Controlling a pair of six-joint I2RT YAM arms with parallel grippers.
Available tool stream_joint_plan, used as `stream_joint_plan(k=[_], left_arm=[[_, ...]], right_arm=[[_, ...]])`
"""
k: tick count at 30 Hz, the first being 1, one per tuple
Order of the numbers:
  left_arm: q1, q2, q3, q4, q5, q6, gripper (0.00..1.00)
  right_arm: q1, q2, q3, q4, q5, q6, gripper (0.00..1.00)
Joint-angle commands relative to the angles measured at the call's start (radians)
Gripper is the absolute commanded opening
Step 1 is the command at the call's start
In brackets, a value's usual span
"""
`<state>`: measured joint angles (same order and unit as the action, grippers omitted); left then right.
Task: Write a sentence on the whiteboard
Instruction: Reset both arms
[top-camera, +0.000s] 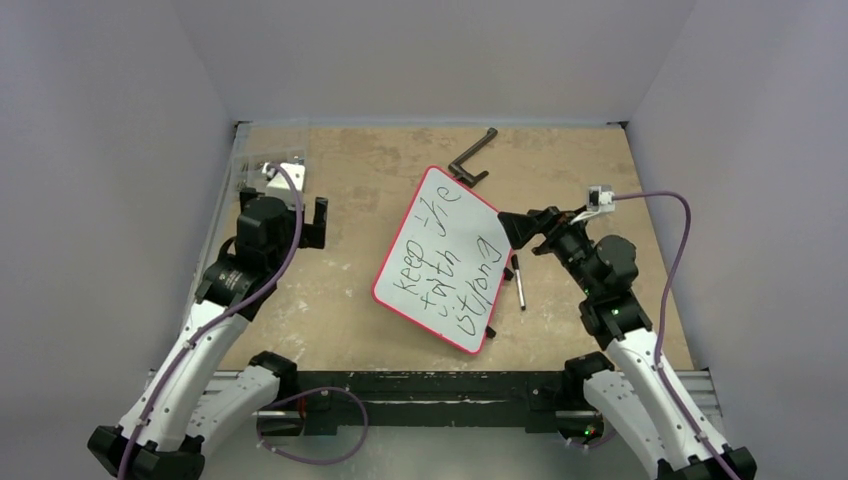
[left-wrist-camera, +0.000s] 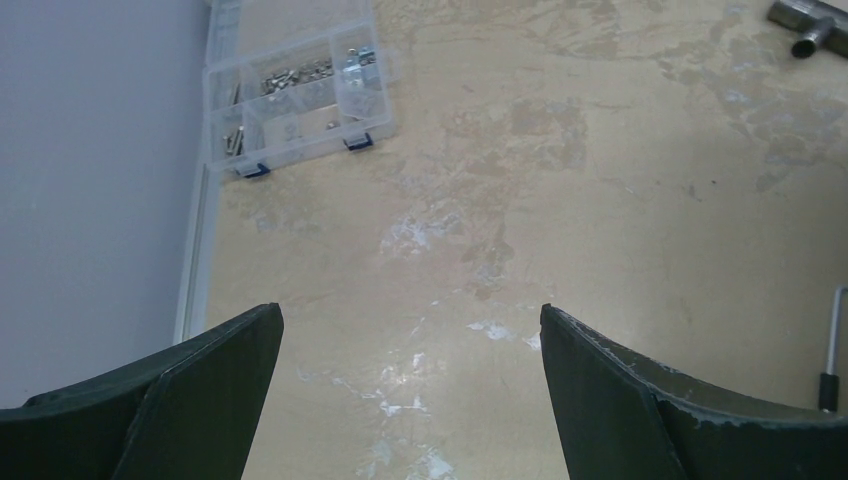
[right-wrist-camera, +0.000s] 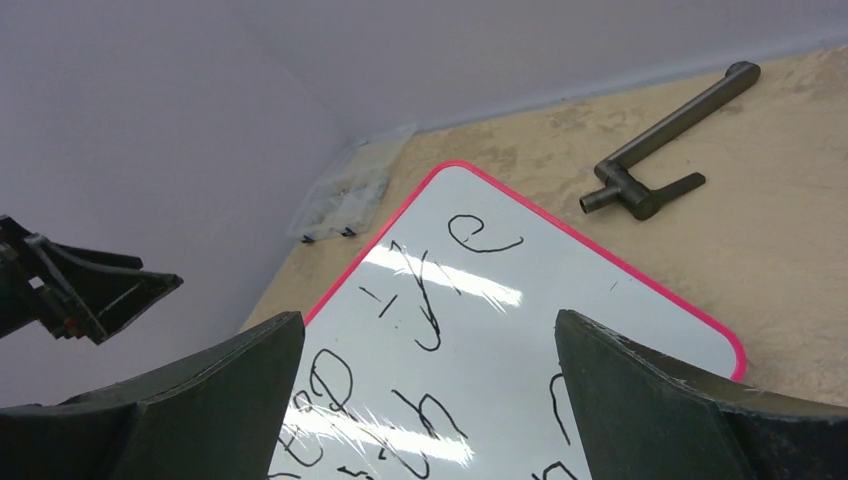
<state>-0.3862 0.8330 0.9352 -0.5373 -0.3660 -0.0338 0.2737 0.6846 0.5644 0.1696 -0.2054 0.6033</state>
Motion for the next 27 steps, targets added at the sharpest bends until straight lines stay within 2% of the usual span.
stream_joint_plan(k=[1,7,11,17,25,27], left_arm=[[0.044,-0.045,-0.052,0.115,-0.084,0.001,1.0],[0.069,-0.16,-0.3,0.428,-0.103,0.129,1.0],[0.085,-0.138,-0.381,0.58,-0.153,0.169,1.0],[0.186,0.042,-0.427,0.685,-0.032,0.057,1.0],[0.296,0.336,-0.548,1.106,0.219,0.043,1.0],[0.307,0.365,-0.538,1.136,0.216,0.015,1.0]], right_arm=[[-0.004,-0.095,-0.079,0.099,-0.031,-0.044,0.99],[-0.005,-0.214,-0.165,0.053,0.099,-0.09,0.99],[-0.004,-0.279,-0.214,0.081,0.169,-0.112,0.99],[-0.004,-0.289,-0.229,0.096,0.202,-0.106,0.99],[-0.004,-0.324,-0.248,0.1,0.209,-0.057,0.99],[-0.004,-0.333,-0.249,0.092,0.208,-0.052,0.99]])
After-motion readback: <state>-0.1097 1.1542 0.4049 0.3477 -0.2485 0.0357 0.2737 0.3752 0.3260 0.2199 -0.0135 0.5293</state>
